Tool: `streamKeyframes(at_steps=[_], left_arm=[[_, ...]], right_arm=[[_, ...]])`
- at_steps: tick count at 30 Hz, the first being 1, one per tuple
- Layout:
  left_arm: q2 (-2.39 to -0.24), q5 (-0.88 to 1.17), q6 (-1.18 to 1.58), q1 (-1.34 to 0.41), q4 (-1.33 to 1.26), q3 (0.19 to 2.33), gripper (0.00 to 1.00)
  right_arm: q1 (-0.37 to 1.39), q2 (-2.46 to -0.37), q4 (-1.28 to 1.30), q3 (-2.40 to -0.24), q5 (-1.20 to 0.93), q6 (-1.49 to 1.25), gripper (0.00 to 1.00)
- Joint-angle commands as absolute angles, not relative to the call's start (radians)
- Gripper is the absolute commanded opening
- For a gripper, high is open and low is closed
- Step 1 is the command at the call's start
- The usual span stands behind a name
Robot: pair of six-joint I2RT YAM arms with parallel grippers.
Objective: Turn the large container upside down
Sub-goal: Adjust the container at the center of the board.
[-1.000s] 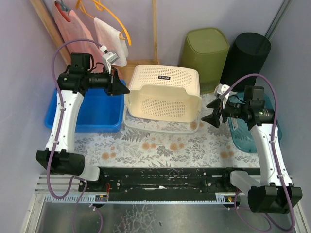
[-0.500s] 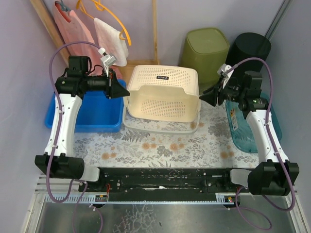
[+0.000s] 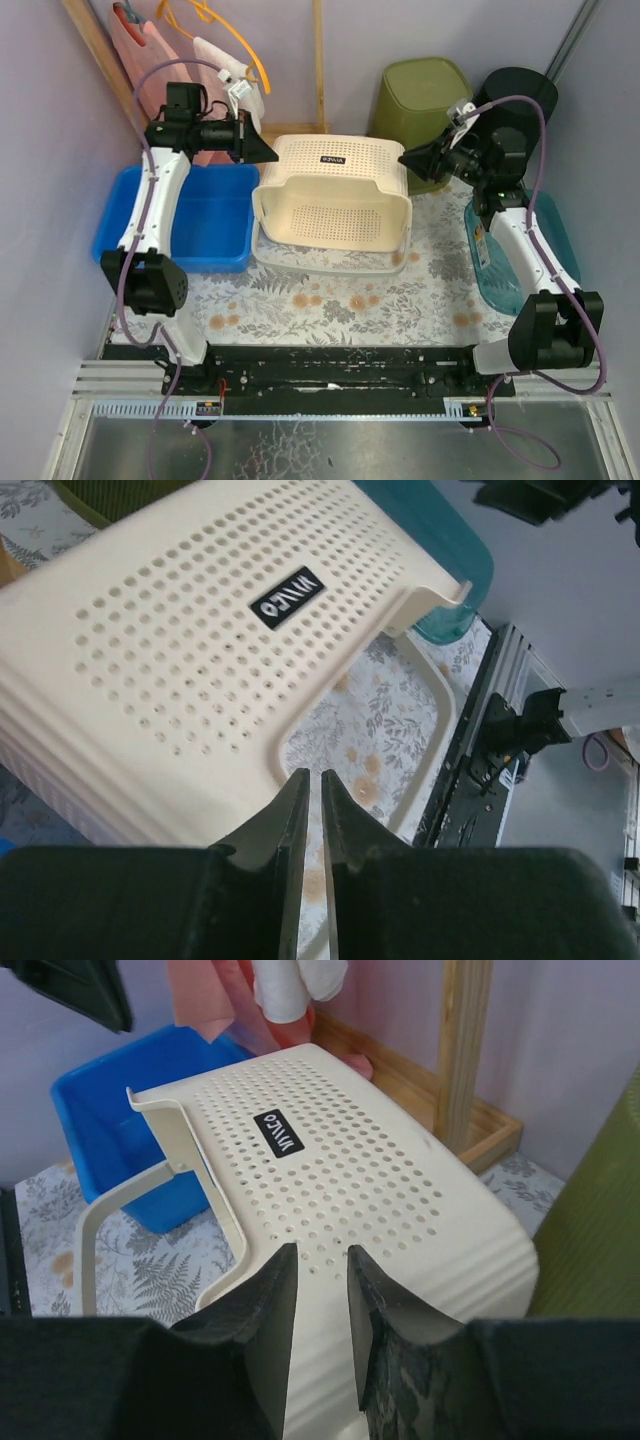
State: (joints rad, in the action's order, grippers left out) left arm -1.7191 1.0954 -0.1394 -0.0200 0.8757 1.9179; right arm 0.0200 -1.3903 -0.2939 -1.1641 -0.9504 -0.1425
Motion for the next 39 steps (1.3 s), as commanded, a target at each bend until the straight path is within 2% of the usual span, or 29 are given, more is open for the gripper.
streamKeyframes(at_steps=[1,13,24,25,27,28,30,39], left_arm=[[-1.845,1.066,-0.077,-0.048,0.781,1.973,0.09],[-1.789,0.996,-0.268,-0.128,0.881,1.764,0.09],[-1.652,1.002,-0.314,-0.138,0.908,1.592,0.09],[-1.643,1.003,-0.316,-0.138,0.908,1.577,0.09],[-1.627,1.016,-0.318,-0.139,0.914,1.557,0.09],[-1.619,1.023,-0.32,-0.141,0.92,1.548,0.09],[-1.599,1.03,-0.328,-0.146,0.931,1.526,0.09],[-1.509,1.04,-0.349,-0.16,0.952,1.429,0.1]], right_arm=[[0.103,-1.422,-0.372,-1.214,-0.908,-0.152,0.34],[0.247,-1.345,-0.009,-1.127,-0.904,0.122,0.36],[0.274,-1.313,0.115,-1.008,-0.911,0.222,0.35],[0.276,-1.309,0.122,-1.0,-0.906,0.235,0.32],[0.278,-1.308,0.146,-0.984,-0.908,0.248,0.14],[0.281,-1.308,0.173,-0.979,-0.911,0.257,0.08],[0.288,-1.306,0.222,-0.967,-0.915,0.283,0.01],[0.305,-1.236,0.387,-0.887,-0.91,0.38,0.02]])
